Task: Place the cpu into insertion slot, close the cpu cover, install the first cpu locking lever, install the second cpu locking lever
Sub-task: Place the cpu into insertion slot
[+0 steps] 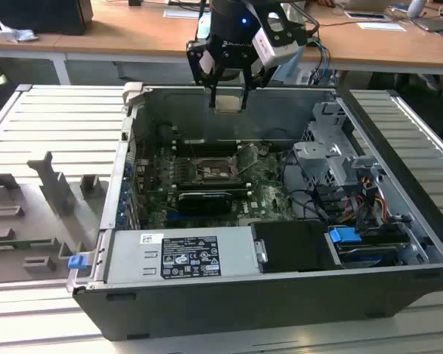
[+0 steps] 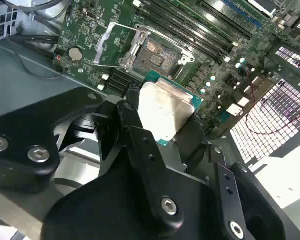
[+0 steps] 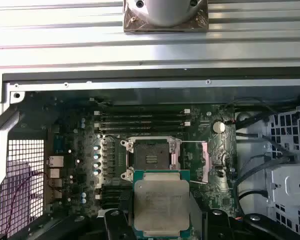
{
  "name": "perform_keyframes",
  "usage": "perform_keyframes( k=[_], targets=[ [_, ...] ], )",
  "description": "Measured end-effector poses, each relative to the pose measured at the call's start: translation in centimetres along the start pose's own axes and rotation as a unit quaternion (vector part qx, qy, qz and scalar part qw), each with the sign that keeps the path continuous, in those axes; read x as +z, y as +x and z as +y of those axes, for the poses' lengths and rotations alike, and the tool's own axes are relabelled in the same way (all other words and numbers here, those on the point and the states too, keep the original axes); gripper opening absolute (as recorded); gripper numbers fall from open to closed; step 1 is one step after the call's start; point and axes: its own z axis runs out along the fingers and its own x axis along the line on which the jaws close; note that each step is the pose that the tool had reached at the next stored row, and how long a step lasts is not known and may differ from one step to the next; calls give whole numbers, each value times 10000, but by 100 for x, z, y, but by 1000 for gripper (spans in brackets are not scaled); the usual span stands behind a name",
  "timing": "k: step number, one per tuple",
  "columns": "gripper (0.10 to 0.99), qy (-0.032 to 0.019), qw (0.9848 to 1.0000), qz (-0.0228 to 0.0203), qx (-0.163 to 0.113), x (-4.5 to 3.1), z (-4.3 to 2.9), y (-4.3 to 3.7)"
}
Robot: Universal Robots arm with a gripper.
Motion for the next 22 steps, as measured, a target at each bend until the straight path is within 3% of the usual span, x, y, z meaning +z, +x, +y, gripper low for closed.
perform_keyframes(
  k=[9, 16, 22],
  targets=[
    [537, -4, 9998, -18, 195, 3, 0, 0],
    [537, -10, 9988, -44, 496, 5, 0, 0],
    [537, -19, 9954, -85, 950, 7, -1, 0]
  ],
)
